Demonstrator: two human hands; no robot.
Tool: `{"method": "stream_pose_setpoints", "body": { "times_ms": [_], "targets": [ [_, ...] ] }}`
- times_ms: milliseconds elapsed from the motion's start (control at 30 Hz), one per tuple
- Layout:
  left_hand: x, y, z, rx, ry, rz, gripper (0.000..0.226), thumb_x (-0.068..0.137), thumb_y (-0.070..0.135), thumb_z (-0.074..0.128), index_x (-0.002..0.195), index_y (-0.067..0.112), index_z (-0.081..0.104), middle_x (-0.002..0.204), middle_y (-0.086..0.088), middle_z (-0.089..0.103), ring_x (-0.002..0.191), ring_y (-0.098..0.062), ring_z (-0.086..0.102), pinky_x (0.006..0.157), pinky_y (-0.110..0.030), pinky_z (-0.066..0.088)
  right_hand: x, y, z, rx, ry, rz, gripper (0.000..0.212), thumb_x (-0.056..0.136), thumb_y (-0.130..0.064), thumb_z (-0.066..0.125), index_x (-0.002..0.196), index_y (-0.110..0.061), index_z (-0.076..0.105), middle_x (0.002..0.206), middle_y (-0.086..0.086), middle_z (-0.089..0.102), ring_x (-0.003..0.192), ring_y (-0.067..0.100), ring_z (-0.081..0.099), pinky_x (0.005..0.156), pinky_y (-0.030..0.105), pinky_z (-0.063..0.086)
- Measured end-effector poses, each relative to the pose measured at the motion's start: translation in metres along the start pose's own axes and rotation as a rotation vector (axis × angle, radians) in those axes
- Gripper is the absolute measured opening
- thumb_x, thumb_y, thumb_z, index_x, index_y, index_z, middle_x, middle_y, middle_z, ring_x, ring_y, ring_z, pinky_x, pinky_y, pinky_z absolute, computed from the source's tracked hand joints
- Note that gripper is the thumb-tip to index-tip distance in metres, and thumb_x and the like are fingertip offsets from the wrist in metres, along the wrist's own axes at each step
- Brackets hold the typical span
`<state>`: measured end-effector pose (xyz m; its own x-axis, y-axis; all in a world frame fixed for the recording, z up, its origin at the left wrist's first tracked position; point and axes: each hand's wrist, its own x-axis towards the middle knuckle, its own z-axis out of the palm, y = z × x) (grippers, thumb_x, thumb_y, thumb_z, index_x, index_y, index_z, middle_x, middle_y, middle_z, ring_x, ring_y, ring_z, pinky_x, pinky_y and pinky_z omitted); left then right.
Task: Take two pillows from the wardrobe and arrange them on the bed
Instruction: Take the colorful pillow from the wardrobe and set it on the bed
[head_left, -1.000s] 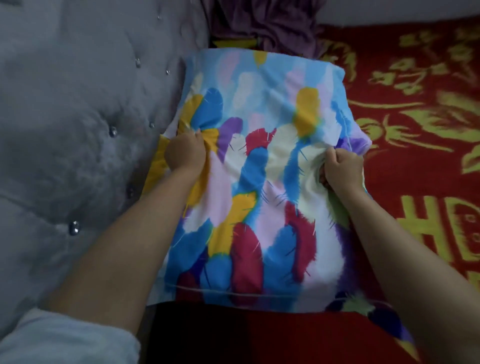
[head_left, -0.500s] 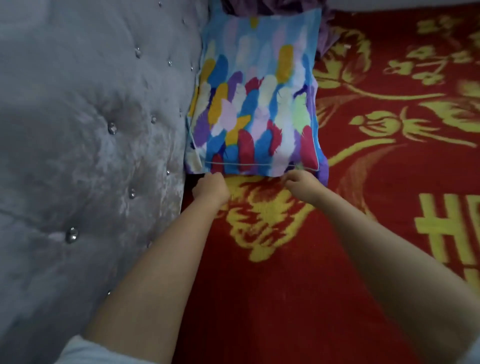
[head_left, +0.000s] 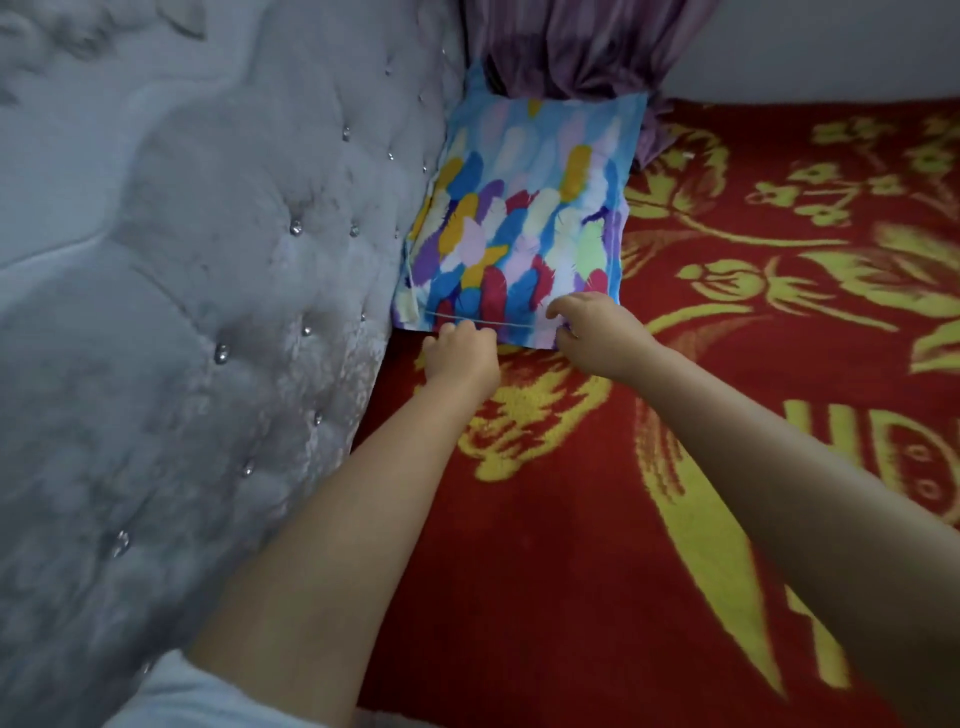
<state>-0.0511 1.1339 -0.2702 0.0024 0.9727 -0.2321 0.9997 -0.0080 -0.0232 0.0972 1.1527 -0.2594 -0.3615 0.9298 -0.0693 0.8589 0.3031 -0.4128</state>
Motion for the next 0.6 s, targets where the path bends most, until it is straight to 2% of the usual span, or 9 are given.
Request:
{"method": "stream_pose_setpoints", "body": {
  "times_ms": [200,333,500,600],
  "targets": [
    [-0.132,0.039,-0.022,-0.034,0.07,-0.279,0.032,0.089,0.009,0.043,0.12,0.007,0.053,0.128,-0.016,0.052,0.121,-0.035,0.046,0.098,-0.045,0.041,-0.096,-0.026,-0.038,-0.1,-0.083,-0.329,0.035,0.089,-0.01,0.043,0.124,-0.004,0.049,0.128,0.02,0.053,0.117,0.036,0.047,0.095,0.045,0.045],
    [-0.24,0.05,-0.025,-0.052,0.079,-0.452,0.033,0.089,0.01,0.045,0.121,0.009,0.055,0.129,-0.015,0.053,0.121,-0.035,0.047,0.098,-0.044,0.042,-0.167,-0.061,-0.052,-0.127,-0.119,-0.496,0.037,0.087,-0.01,0.043,0.124,-0.006,0.049,0.129,0.019,0.052,0.119,0.036,0.047,0.094,0.044,0.045],
    [-0.384,0.057,-0.011,-0.127,0.076,-0.709,0.033,0.087,0.003,0.044,0.117,0.009,0.057,0.128,-0.015,0.054,0.121,-0.034,0.048,0.099,-0.042,0.041,-0.26,-0.12,-0.04,-0.154,-0.225,-0.759,0.034,0.085,-0.011,0.045,0.118,-0.006,0.054,0.124,0.02,0.057,0.115,0.034,0.051,0.096,0.044,0.045],
    [-0.475,0.066,0.008,-0.18,0.096,-0.842,0.029,0.087,0.003,0.046,0.112,0.008,0.061,0.123,-0.015,0.06,0.115,-0.033,0.055,0.092,-0.04,0.047,-0.325,-0.154,-0.024,-0.142,-0.299,-0.901,0.034,0.086,-0.009,0.046,0.119,-0.003,0.053,0.125,0.02,0.057,0.115,0.033,0.051,0.097,0.041,0.044]
  ]
}}
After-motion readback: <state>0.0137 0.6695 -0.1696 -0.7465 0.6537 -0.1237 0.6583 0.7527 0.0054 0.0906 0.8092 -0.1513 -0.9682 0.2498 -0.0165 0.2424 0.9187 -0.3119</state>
